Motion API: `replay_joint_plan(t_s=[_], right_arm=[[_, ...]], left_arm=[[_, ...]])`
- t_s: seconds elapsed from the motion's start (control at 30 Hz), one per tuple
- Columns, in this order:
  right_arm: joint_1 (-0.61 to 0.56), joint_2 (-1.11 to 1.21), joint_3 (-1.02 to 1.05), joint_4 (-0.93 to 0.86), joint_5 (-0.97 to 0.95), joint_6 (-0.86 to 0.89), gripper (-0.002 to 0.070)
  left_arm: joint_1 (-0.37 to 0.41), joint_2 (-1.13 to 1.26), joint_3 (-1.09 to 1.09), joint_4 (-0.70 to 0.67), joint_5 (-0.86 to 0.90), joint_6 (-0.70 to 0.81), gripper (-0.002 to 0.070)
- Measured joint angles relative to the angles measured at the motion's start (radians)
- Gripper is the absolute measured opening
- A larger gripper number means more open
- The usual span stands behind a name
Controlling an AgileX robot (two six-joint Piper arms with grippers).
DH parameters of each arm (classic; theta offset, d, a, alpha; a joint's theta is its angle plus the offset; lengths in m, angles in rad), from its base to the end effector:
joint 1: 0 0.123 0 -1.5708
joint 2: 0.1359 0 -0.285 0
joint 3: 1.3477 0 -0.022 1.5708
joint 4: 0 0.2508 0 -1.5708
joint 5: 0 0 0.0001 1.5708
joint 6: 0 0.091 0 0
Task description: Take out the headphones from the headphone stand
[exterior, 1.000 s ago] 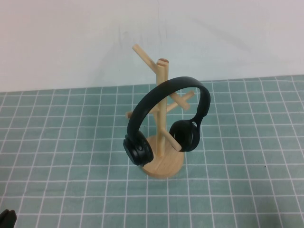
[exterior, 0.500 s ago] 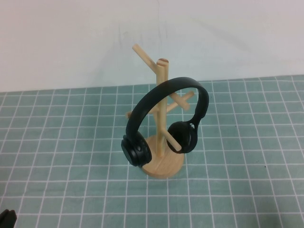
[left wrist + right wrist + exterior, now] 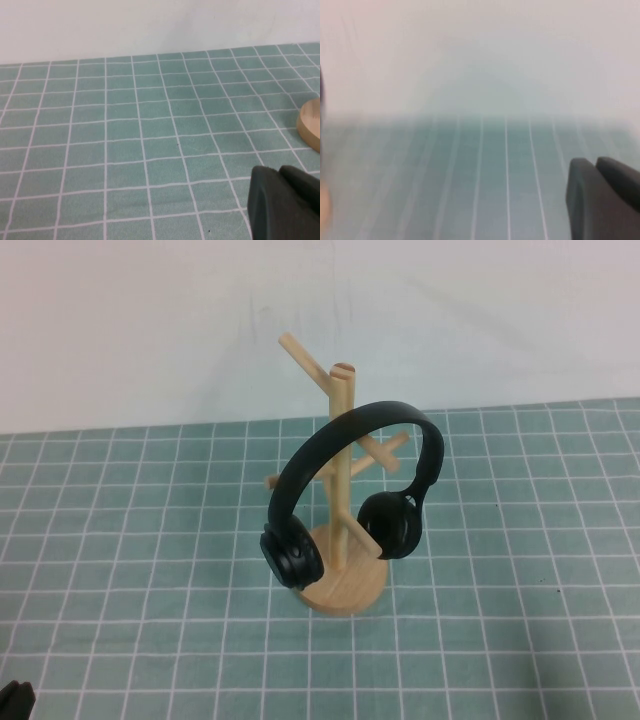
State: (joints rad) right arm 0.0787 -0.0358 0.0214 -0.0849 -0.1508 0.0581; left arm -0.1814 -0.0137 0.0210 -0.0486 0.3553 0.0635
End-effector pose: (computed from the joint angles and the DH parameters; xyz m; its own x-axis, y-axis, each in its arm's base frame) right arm 0.0516 0.0052 0.2214 0.2507 -0.0061 -0.9680 -0.0845 0.9960 -0.0282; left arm 0.0518 -0.0111 0.1749 -0.2635 0.0666 -0.9623 0.2011 0.9795 0.0127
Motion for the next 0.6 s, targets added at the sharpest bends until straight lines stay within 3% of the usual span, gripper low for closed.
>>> replay_joint_plan(t_s=[0.2,0.4,0.6], right_arm=[[0.000,0.000,0.000,0.002,-0.394,0.000,-0.0003],[0.000,0.000,-0.004,0.013,-0.472,-0.010,-0.0003],[0.000,0.001,-0.024,0.067,-0.765,0.036,-0.0003]], left_arm=[[0.000,0.000,0.000,0.000,0.000,0.000,-0.0006],[0.000,0.000,0.000,0.000,0.000,0.000,-0.0006],[0.000,0.000,0.000,0.000,0.000,0.000,-0.0006]])
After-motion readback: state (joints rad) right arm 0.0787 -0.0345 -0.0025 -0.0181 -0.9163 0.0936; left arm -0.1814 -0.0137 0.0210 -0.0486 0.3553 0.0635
